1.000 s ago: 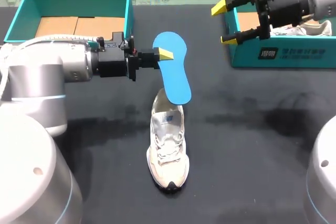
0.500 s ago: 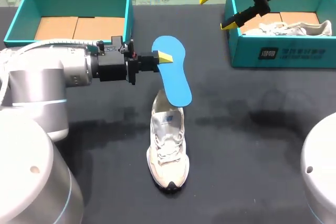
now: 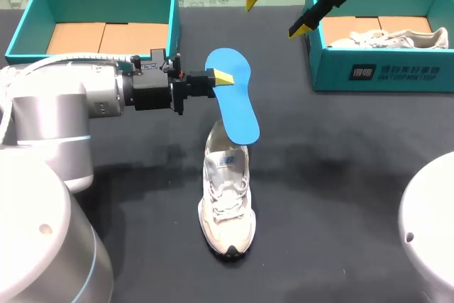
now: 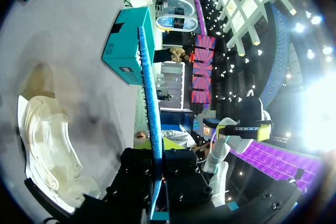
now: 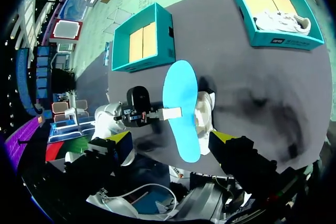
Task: Take the shoe out of the shoebox, open the shoe tongue, remove and reinsert the insole, then place the shoe into the shoebox
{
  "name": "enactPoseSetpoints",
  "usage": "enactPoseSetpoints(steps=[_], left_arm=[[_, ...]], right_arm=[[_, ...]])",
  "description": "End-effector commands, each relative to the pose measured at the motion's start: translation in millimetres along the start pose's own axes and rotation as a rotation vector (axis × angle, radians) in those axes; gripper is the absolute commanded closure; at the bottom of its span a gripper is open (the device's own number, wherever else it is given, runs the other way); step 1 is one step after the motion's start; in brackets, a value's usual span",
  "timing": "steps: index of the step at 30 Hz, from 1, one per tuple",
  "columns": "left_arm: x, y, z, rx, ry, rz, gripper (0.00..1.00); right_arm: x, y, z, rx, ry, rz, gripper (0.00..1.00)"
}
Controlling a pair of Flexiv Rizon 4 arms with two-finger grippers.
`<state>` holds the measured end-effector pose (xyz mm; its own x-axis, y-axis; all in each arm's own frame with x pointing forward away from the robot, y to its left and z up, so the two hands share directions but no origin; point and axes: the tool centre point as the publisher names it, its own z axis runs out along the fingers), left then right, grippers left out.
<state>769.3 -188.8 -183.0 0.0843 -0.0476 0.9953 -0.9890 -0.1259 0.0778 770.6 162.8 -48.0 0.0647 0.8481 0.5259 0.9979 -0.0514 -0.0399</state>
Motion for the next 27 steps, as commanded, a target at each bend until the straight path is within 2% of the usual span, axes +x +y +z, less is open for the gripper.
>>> enactPoseSetpoints(steps=[1,11,27], left_arm=[[-0.2,0.9,-0.6,-0.001,-0.003,0.000,1.00],[-0.2,0.9,-0.6,-0.001,-0.003,0.000,1.00],[-0.2,0.9,-0.6,-0.001,-0.003,0.000,1.00]], right_arm=[[14.1,7.1,9.1,0.024,-0.337,-0.011,0.00],[30.0,-4.0,18.7,0.000,-0.465,0.002,0.00],[35.0,-13.5,53.6,-0.052,-0.525,-0.008,0.00]])
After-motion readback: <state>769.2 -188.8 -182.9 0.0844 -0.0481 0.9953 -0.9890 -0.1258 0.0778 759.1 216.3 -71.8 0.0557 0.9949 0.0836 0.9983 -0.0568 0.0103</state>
